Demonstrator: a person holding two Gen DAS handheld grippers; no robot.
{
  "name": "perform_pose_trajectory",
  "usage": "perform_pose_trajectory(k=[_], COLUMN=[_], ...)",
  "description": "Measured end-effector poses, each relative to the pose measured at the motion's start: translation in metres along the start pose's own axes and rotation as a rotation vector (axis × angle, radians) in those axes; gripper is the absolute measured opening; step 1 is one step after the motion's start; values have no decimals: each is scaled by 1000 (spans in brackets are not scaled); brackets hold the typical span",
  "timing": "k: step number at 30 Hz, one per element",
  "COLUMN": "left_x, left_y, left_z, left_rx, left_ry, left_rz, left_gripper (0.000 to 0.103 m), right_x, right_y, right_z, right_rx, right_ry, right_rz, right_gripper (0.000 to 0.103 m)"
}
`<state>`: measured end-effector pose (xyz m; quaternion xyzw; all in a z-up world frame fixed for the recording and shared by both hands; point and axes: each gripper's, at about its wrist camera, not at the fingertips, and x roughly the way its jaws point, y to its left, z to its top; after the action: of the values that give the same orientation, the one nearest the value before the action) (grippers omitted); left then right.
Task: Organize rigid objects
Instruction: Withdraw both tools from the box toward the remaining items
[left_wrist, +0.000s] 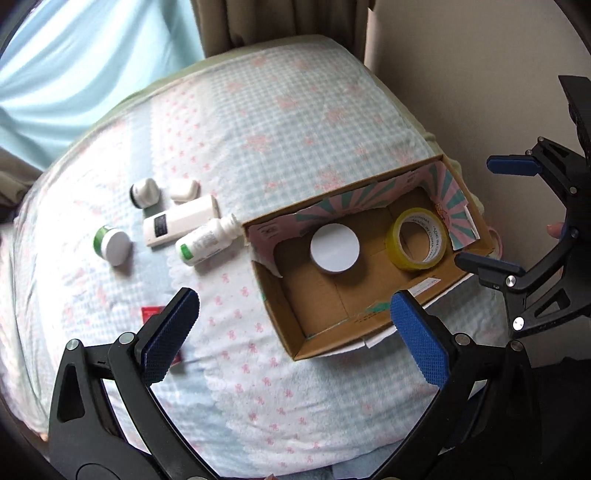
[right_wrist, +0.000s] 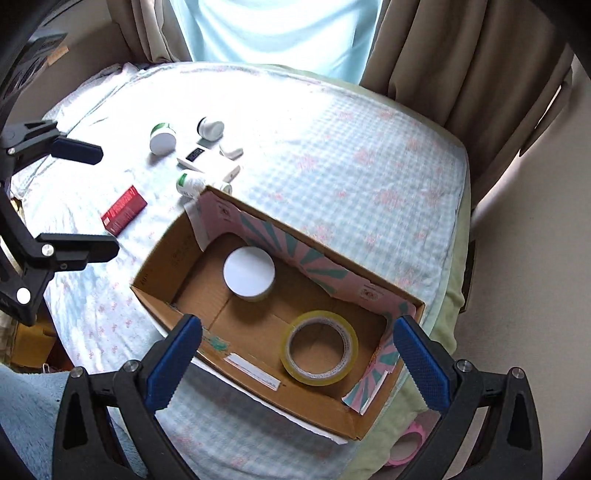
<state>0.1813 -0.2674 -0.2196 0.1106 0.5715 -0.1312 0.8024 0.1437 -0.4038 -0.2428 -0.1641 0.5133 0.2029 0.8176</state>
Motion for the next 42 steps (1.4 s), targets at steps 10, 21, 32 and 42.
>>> perform_pose_trajectory(k=[10, 21, 32, 42], left_x=[-59, -68, -11, 88], left_y=[79, 135, 178, 225], left_z=[-54, -88, -98, -104], left_rx=[-216, -308, -313, -329], left_ry=[-89, -127, -61, 81], left_rz=[96, 107, 170, 122], left_gripper=[103, 103, 103, 103], right_x=[-39, -31, 39, 148], right_y=[46, 92, 125, 150], right_z=[38, 80, 143, 186], right_rx=[3, -127, -333, -517], right_ry=[-129, -145, -36, 133], right_rz=[58, 125, 148, 168], right_gripper=[103, 103, 103, 103])
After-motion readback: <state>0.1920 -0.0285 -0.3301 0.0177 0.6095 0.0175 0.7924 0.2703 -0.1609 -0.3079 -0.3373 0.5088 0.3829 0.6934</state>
